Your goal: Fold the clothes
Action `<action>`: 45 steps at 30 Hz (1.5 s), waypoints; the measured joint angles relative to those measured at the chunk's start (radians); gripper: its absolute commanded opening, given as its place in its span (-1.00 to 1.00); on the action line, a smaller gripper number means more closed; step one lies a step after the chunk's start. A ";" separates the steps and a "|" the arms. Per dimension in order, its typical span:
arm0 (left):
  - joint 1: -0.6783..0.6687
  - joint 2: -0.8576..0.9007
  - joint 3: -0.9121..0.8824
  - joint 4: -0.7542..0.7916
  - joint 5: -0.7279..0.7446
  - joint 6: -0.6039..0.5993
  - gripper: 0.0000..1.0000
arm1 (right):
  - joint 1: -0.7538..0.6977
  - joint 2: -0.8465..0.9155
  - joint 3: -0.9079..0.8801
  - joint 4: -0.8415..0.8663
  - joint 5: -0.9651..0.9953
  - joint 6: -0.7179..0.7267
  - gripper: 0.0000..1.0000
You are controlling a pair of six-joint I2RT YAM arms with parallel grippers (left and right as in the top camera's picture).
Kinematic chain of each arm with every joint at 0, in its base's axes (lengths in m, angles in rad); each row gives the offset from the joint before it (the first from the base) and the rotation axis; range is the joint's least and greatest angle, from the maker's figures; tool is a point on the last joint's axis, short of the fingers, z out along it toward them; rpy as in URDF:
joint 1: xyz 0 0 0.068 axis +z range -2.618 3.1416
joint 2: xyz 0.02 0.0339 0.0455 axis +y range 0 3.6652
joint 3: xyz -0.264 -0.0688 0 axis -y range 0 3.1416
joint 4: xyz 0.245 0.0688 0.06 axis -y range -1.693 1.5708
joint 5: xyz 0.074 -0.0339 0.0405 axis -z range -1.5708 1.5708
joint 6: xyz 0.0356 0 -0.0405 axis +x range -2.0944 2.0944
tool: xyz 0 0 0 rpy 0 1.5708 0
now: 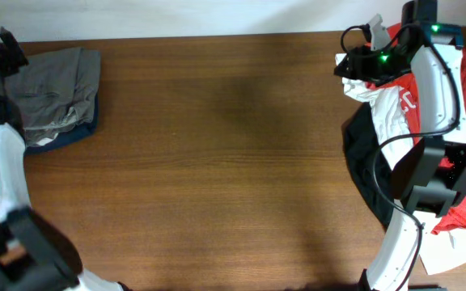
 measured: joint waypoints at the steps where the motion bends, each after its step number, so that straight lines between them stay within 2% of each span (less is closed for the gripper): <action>1: -0.009 -0.040 0.000 -0.060 -0.002 -0.001 0.99 | 0.000 0.000 0.032 -0.024 0.026 -0.012 0.36; 8: -0.106 -0.218 0.000 -0.380 0.001 -0.002 0.98 | 0.003 -0.048 0.253 -0.183 0.169 -0.080 0.49; 12: -0.139 -0.242 0.000 -0.510 0.005 -0.003 0.98 | 0.006 -0.169 0.285 -0.237 0.192 -0.097 0.74; 14: -0.140 -0.242 -0.002 -0.598 0.005 -0.002 0.99 | 0.006 -0.235 0.291 -0.260 0.200 -0.103 1.00; 21: -0.140 -0.242 -0.005 -0.802 0.005 -0.002 0.98 | 0.006 -0.467 0.308 -0.353 0.203 -0.108 0.98; 25: -0.140 -0.242 -0.005 -0.839 0.005 -0.002 0.98 | 0.006 -0.522 0.311 -0.410 0.203 -0.108 0.97; 39: -0.140 -0.242 -0.005 -0.841 0.005 -0.002 0.98 | 0.006 -0.516 0.311 -0.435 0.203 -0.078 0.97; 42: -0.140 -0.242 -0.005 -0.841 0.005 -0.002 0.99 | 0.015 -0.529 0.287 -0.321 0.211 -0.072 0.97; 45: -0.140 -0.242 -0.005 -0.842 0.005 -0.003 0.98 | 0.042 -0.607 0.173 -0.169 0.222 -0.070 0.97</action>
